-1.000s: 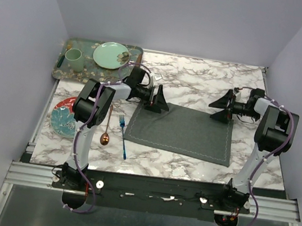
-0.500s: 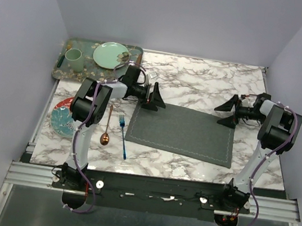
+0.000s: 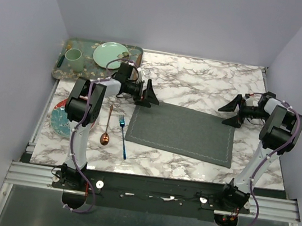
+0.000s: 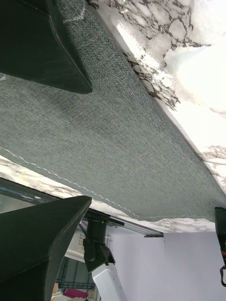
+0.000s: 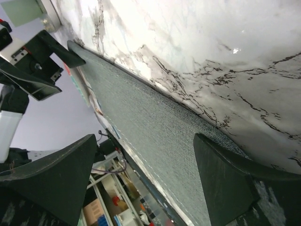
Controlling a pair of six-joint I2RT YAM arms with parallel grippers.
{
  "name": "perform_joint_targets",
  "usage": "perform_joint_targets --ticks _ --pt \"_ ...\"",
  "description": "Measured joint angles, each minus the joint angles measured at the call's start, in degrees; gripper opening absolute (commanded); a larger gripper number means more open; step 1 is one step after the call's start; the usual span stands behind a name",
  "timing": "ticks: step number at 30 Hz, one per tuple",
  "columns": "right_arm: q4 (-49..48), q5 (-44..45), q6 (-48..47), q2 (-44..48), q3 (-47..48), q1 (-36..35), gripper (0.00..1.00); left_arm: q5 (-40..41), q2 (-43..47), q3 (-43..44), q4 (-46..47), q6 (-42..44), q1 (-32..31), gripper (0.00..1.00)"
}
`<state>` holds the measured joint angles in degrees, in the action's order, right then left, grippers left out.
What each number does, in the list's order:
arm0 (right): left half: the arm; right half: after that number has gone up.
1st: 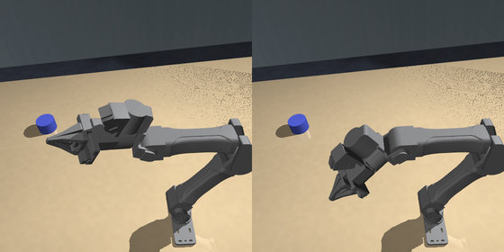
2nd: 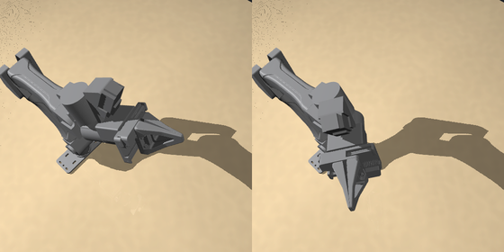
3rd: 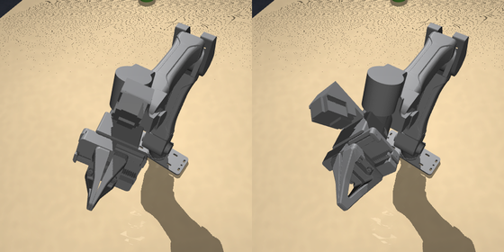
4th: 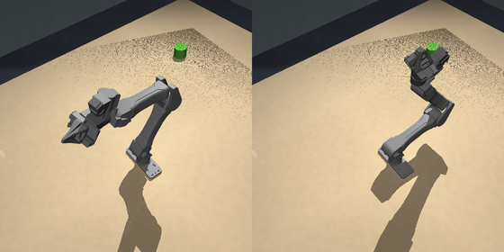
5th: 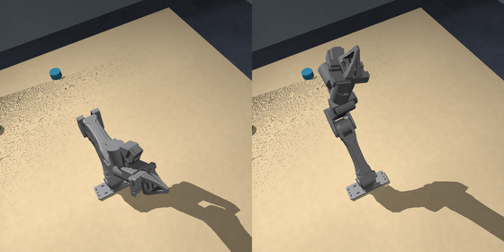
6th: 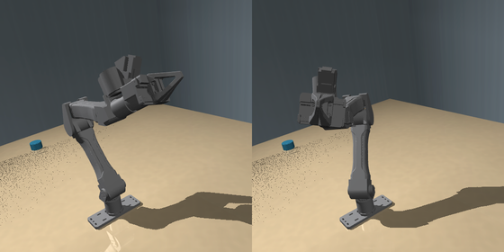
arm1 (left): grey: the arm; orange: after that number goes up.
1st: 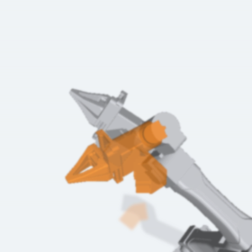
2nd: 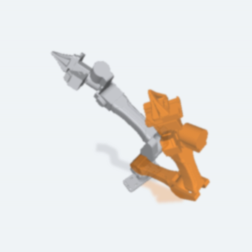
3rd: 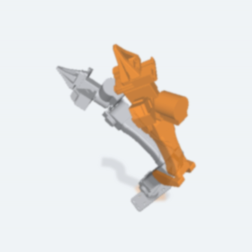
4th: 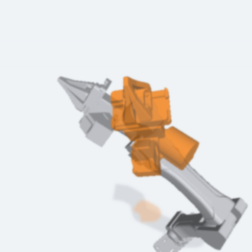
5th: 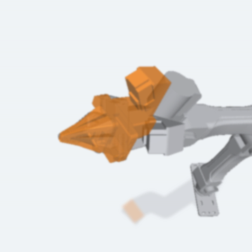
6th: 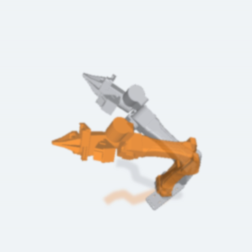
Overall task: Fold the napkin into a case and place the utensils inside
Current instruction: Smooth out the rectangle-folded napkin at the center of the board.
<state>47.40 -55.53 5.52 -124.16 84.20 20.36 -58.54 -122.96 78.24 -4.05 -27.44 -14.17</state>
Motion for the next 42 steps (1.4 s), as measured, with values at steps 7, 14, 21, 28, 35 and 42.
perform_joint_targets --ticks 7,14,21,28,35,42 --pt "2.84 -0.26 -5.64 2.29 -0.13 -0.07 0.92 1.01 2.32 -0.59 2.91 -2.34 -1.55 0.99" --pt "3.23 0.85 -7.89 7.58 -2.25 -0.15 0.89 1.38 -0.24 -1.62 23.04 -20.44 -7.8 0.99" --pt "2.01 9.84 -6.97 4.98 -2.69 -0.15 0.83 2.29 -8.61 -1.27 36.96 -34.38 -9.2 0.99" --pt "2.43 15.02 -4.76 4.92 -1.62 -0.96 0.81 2.71 -8.79 -1.25 37.59 -35.56 -5.86 0.99" --pt "2.71 17.14 -3.13 4.92 -1.03 -1.77 0.81 2.12 -7.8 -1.22 31.93 -31.04 -2.47 0.99" --pt "2.82 17.57 -2.56 4.92 -0.83 -1.92 0.8 1.14 -6.29 -0.2 24.37 -23.91 -0.15 0.99"
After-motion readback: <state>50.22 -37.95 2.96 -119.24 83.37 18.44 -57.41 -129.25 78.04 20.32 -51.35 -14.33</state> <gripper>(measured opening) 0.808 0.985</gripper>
